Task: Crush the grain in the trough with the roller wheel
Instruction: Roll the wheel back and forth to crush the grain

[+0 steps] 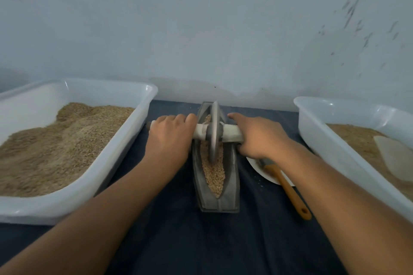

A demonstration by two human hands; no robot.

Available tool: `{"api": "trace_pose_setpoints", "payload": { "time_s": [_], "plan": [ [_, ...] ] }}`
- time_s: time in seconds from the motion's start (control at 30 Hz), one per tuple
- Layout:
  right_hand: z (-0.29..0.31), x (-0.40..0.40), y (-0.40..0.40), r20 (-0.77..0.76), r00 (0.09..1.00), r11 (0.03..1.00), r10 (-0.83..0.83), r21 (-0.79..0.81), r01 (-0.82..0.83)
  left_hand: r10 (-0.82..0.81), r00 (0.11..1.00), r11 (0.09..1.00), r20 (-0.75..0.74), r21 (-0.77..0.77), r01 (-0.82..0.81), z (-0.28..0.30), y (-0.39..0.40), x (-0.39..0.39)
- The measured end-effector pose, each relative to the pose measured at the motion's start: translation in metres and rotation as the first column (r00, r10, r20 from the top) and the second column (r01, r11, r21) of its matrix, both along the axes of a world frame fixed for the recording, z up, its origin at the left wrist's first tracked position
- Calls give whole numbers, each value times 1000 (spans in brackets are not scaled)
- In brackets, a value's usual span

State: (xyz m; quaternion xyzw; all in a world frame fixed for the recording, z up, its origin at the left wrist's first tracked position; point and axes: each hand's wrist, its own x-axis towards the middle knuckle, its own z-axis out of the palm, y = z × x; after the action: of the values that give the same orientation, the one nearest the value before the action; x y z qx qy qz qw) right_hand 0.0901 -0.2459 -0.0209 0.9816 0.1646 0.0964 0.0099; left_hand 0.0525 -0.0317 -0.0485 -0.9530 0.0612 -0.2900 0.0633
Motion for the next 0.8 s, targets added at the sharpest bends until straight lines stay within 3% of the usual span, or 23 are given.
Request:
{"api": "trace_pose_setpoints", "payload": {
  "time_s": [0.2,0.43,0.8],
  "plan": [
    [-1,-44,-1,117,991,998,61,-6,-61,-28,999,999,-25,18,29,4,2,-45],
    [-12,-73,-18,86,994,996,70,55,-75,-15,1000,992,25,122,12,8,-13,-71],
    [-4,-11,5,116,993,999,37,-26,-34,48,999,999,10,25,-48,-9,-1,-19]
  ]
}}
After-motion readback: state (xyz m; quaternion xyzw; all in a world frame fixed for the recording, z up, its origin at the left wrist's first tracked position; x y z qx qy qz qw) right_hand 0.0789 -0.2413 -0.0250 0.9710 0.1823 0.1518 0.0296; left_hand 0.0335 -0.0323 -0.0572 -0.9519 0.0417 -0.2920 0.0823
